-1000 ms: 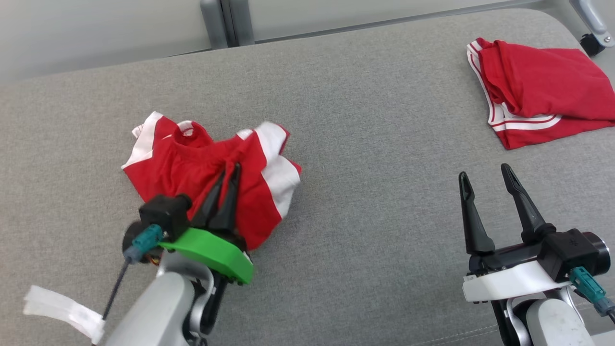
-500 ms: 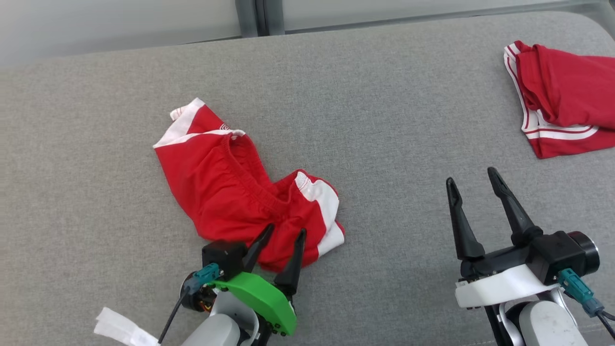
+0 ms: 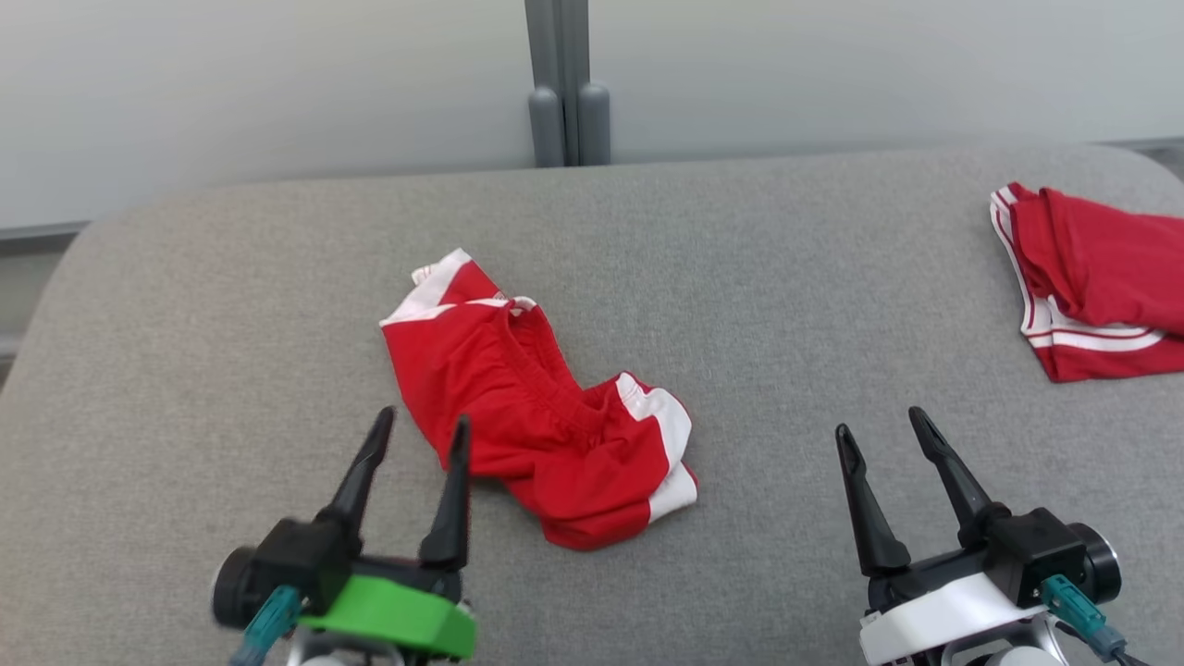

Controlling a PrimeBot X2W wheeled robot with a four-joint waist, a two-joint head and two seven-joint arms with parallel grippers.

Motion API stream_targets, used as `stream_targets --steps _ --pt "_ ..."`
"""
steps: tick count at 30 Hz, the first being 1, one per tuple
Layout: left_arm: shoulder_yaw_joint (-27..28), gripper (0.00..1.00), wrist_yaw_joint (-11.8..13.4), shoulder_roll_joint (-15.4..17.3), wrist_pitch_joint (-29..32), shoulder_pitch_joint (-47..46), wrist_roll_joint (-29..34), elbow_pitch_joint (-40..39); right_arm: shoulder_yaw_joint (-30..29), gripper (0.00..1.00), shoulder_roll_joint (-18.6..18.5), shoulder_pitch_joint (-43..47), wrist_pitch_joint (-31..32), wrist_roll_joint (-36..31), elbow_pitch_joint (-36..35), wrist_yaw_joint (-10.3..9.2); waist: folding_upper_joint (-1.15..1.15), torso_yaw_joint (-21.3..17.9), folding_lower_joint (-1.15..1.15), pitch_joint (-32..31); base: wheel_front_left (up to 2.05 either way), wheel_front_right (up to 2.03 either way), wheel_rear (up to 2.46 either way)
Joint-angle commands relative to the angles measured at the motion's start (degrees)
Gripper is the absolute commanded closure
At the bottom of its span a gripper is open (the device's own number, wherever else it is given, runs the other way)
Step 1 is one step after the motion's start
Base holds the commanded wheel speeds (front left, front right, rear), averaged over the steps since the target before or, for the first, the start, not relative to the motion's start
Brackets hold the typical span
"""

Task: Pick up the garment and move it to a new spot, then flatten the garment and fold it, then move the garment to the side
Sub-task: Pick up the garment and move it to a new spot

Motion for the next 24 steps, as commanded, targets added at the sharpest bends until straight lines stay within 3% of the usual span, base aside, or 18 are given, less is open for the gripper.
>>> stream_targets --steps 1,8,13,18,24 --pt "2.0 0.00 -0.7 -0.3 -0.1 2.6 2.2 -1.0 0.2 0.00 0.1 0.8 0.0 -0.1 0.2 -0.09 0.00 1.6 0.00 -3.2 0.00 0.00 0.00" --pt "12.0 0.00 -4.1 -4.8 -0.2 11.9 10.3 -4.8 1.2 0.00 0.9 3.3 0.0 -0.7 -0.3 -0.09 0.00 1.3 0.00 -6.0 0.00 0.00 0.00" --pt "14.9 0.00 -6.9 -6.5 -0.2 15.5 13.8 -4.2 1.0 0.00 1.1 5.6 0.0 -0.3 -0.5 -0.09 0.00 1.5 0.00 -7.6 0.00 0.00 0.00" --pt "16.3 0.00 -8.0 -7.1 -0.2 16.8 14.6 -3.5 0.7 0.00 1.0 6.9 0.0 -0.3 -0.4 -0.09 0.00 1.5 0.00 -8.0 0.00 0.00 0.00" --pt "15.7 0.00 -7.4 -7.1 -0.2 16.8 13.4 -3.7 0.4 0.00 1.1 7.3 0.0 0.0 -0.1 -0.09 0.00 1.2 0.00 -8.0 0.00 0.00 0.00"
